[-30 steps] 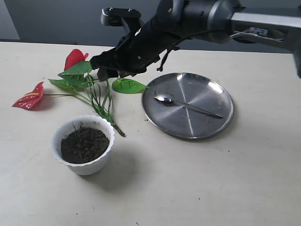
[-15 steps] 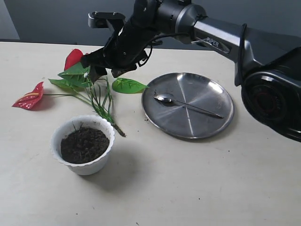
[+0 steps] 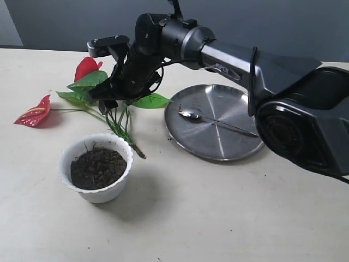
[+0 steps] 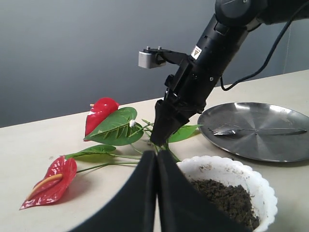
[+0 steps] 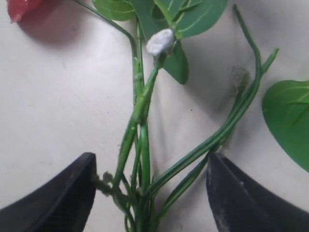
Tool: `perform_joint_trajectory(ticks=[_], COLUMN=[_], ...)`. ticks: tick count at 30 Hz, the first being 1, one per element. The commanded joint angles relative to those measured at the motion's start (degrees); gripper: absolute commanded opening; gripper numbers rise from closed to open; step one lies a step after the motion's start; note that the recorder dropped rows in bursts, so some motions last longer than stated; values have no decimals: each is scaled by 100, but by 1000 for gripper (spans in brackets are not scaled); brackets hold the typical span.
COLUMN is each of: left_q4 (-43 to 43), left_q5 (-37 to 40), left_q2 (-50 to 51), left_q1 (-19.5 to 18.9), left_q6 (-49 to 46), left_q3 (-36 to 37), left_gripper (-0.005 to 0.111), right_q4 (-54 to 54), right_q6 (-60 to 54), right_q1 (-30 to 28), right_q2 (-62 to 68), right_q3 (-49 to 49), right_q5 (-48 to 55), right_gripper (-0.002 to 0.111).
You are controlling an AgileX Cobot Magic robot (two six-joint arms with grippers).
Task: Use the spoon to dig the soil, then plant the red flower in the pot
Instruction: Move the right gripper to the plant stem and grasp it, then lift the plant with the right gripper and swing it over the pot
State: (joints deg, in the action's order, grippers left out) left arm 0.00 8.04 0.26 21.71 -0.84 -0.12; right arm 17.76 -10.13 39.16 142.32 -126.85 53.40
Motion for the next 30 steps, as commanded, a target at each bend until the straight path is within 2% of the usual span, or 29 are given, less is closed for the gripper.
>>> perform_joint_trajectory(ticks=[1, 3, 4, 5, 6, 7, 8, 21, 26, 30], left_q4=[0, 0, 0, 0, 0, 0, 0, 0, 0, 0], left_q5=[-74, -74, -74, -74, -74, -74, -74, -74, -74, -74], left_q2=[-26, -26, -26, -26, -26, -26, -26, -26, -26, -26], left_q1=[21, 21, 21, 21, 21, 21, 21, 21, 21, 21], left_q6=[21, 21, 21, 21, 21, 21, 21, 21, 21, 21], left_q3=[12, 12, 12, 12, 12, 12, 12, 12, 12, 12], left_gripper=[1, 1, 1, 1, 1, 1, 1, 1, 1, 1], right_q4=[-99, -99, -70, -57, 83, 122, 135, 192, 233, 106], right_q6=[-13, -13, -13, -13, -13, -13, -13, -54, -69, -69], right_q1=[-15, -15, -15, -15, -15, -15, -15, -35, -35, -35], right_q2=[155, 244, 255, 255, 220, 189, 131, -1220, -1617, -1894], right_q3=[-41, -41, -41, -41, -41, -41, -41, -22, -26, -13], right_q5=[-160, -221, -283, -347, -451, -507, -579, -1886, -1651, -936], right_gripper=[62, 54, 40, 34, 16, 5, 0, 0, -1, -1])
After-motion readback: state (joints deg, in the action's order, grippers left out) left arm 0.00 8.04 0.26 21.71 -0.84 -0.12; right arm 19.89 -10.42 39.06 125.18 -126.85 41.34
